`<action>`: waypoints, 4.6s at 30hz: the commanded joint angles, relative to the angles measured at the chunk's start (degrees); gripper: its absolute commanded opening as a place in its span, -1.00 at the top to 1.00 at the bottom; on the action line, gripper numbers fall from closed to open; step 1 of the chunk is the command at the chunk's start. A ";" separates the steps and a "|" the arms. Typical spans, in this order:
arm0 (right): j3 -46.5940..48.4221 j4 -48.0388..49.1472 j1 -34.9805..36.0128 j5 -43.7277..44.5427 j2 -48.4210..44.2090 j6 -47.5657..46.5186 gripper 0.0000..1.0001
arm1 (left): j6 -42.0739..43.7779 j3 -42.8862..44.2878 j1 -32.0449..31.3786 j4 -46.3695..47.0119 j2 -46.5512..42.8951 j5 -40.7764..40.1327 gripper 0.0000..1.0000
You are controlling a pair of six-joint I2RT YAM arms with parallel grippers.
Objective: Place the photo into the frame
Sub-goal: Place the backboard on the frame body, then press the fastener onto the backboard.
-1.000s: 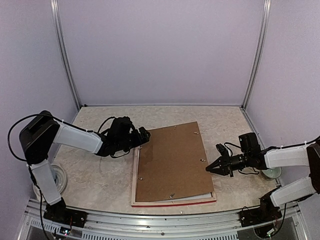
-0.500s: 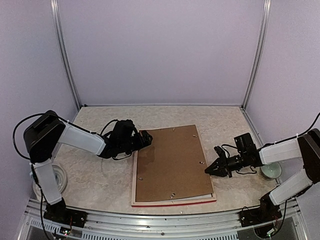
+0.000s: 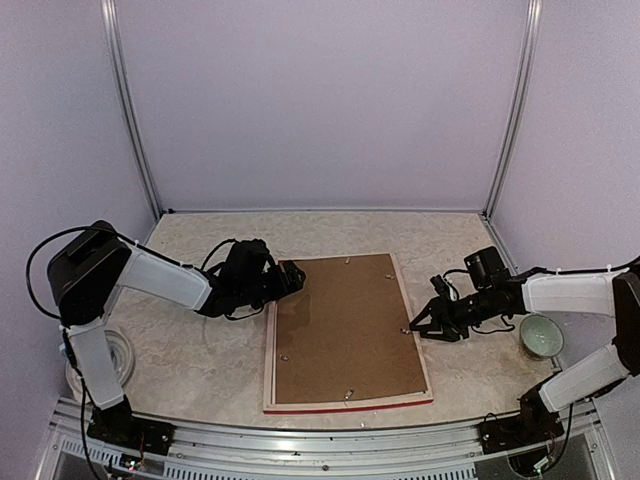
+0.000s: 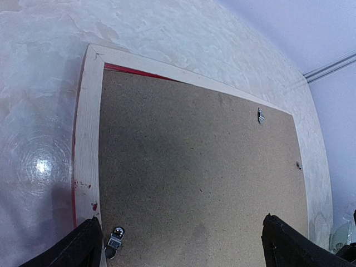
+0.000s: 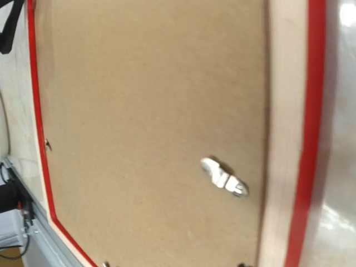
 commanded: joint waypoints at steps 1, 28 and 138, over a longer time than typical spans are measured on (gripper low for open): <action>2.06 -5.09 2.50 4.29 -1.36 -1.97 0.09 | -0.20 0.69 -0.21 -0.27 0.69 0.29 -0.98; 3.29 -0.84 10.18 7.76 5.15 1.32 -0.04 | -0.65 -0.92 -0.21 0.33 -0.19 0.49 -0.98; 22.61 -19.49 19.21 41.56 20.02 -16.97 -0.10 | -1.34 4.84 -17.05 -5.03 8.56 8.79 -0.38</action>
